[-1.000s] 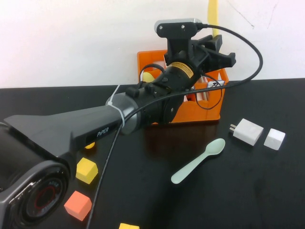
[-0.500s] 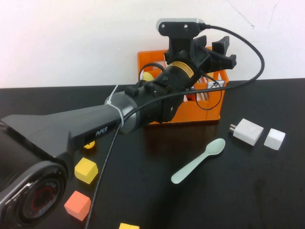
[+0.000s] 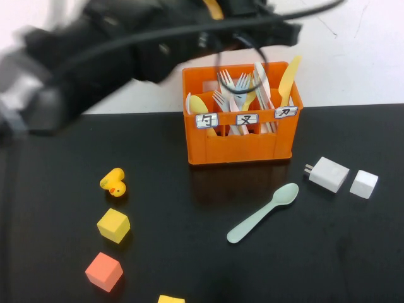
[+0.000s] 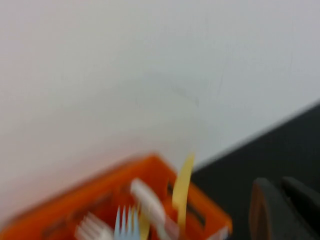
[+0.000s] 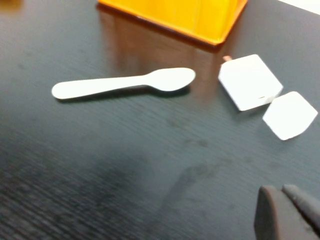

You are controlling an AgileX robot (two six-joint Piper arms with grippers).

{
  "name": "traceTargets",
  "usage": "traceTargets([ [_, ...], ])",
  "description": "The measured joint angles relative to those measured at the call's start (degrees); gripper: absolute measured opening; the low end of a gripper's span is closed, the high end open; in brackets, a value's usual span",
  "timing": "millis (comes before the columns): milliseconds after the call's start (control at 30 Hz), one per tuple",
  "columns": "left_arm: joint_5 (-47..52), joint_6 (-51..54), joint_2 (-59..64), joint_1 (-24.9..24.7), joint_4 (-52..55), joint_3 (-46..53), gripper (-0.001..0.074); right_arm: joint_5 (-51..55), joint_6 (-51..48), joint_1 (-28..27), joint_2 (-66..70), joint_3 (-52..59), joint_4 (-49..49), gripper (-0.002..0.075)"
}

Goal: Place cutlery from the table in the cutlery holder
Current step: Pick up the spoon

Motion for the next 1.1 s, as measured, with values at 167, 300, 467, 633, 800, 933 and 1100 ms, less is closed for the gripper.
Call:
traceTargets([
  [167, 16.9, 0.1, -8.1, 0.0, 2.0, 1.9, 0.0001, 4.3, 0.0, 0.0, 0.0, -0.4, 0.5, -0.0002],
  [300, 21.1, -0.2, -17.2, 0.0, 2.0, 9.6, 0.0, 8.8, -1.7, 0.0, 0.0, -1.4, 2.4, -0.0002],
  [467, 19.2, -1.2, -33.2, 0.0, 2.6, 25.3, 0.0, 13.1, -2.7, 1.4, 2.5, -3.4, 4.0, -0.0002],
  [633, 16.3, -7.5, -50.3, 0.0, 6.2, 40.5, 0.0, 14.7, -2.5, 7.5, 11.3, -8.6, 3.8, -0.0002],
  [800, 15.6, -16.8, -63.9, 0.0, 9.3, 51.5, 0.0, 12.2, 2.2, 16.6, 23.1, -18.2, -0.1, -0.0001],
  [933, 17.5, -18.5, -67.1, 0.0, 10.2, 55.3, 0.0, 6.9, 7.8, 24.9, 33.3, -26.5, -5.5, -0.0001],
  [1100, 18.3, -18.4, -67.0, 0.0, 11.4, 55.9, 0.0, 1.3, 16.3, 34.1, 46.3, -36.4, -14.3, -0.0001],
])
